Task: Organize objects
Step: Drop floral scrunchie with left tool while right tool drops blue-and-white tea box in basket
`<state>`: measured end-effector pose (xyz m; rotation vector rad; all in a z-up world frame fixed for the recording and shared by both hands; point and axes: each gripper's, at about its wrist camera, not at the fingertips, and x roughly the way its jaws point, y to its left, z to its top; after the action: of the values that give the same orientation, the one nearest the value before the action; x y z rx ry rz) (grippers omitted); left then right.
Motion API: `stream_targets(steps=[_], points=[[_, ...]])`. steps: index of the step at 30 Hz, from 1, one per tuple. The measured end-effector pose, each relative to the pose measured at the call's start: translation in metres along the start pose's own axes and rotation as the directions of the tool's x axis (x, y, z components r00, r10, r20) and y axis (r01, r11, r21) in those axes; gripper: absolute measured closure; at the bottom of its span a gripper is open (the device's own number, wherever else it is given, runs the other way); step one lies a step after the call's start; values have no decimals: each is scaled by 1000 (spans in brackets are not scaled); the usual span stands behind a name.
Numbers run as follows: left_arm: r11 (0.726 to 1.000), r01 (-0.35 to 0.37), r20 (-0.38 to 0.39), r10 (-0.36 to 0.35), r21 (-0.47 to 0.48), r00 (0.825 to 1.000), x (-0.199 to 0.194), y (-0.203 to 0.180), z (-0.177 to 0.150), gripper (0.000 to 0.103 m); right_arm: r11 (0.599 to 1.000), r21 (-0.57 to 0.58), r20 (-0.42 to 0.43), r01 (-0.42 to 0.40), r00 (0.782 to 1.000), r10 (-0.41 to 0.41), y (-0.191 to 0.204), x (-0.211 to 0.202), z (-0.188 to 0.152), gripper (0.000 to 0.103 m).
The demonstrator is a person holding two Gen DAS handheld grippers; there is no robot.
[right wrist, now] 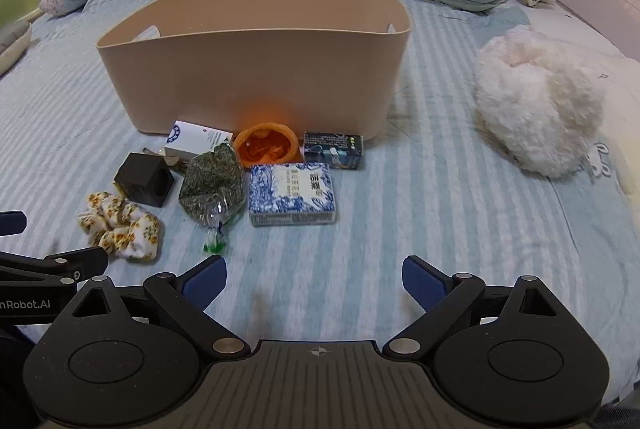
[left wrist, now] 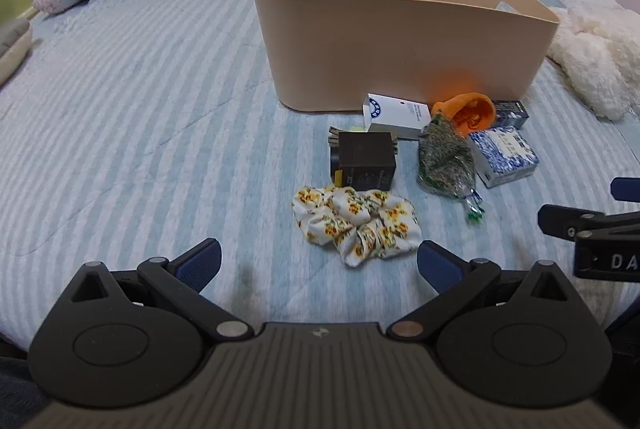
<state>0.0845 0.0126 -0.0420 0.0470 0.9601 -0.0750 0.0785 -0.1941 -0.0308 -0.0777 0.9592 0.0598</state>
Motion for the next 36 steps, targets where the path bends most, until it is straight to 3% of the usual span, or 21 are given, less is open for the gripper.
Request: stream_targets(steps=[12,13,14,17,19,20,21,22,24,26,29,36], points=[[999,42,-42,-44,-27,998,38,5,15,1,1000,-12,-34,3,999,-3,8,50,20,15],[999,47,-47,-48,-27,998,41,5,16,3,1000,-12,-40,0,999,-1,8,54,21,15],[998,52,-54,-54,-25,997,44,5,16,13,1000,-11,-43,-4,999,4,9,57,22,16],[998,57,-60,-57,0,997,50,2,14,18,1000,-6,-54,-8,999,8,11,67,23,20],[997,74,-51,-73,21,996,49,0,14,28,1000,-7,-51,-10,999,10,13,71,24,28],[996,88,-49,-86,24,995,48,-1,15,36,1000,-7,-47,-12,999,12,13,71,24,31],[995,100,-46,-98,26,994,47,-1,15,44,1000,-9,-41,-17,999,16,14,71,23,43],[993,111,-45,-110,26,993,46,-1,15,49,1000,-9,-37,-24,999,24,14,70,23,43],[990,139,-45,-138,22,989,43,-1,15,73,1000,-18,-26,-24,999,24,15,66,22,43],[986,164,-48,-163,19,986,41,-1,15,83,1000,-24,-19,-19,1000,19,15,62,20,43],[986,161,-33,-160,33,987,30,-3,15,91,1000,-15,-13,-12,1000,12,11,51,17,43],[989,146,82,-147,25,986,-9,4,32,91,1000,24,102,-10,995,8,0,5,34,43]])
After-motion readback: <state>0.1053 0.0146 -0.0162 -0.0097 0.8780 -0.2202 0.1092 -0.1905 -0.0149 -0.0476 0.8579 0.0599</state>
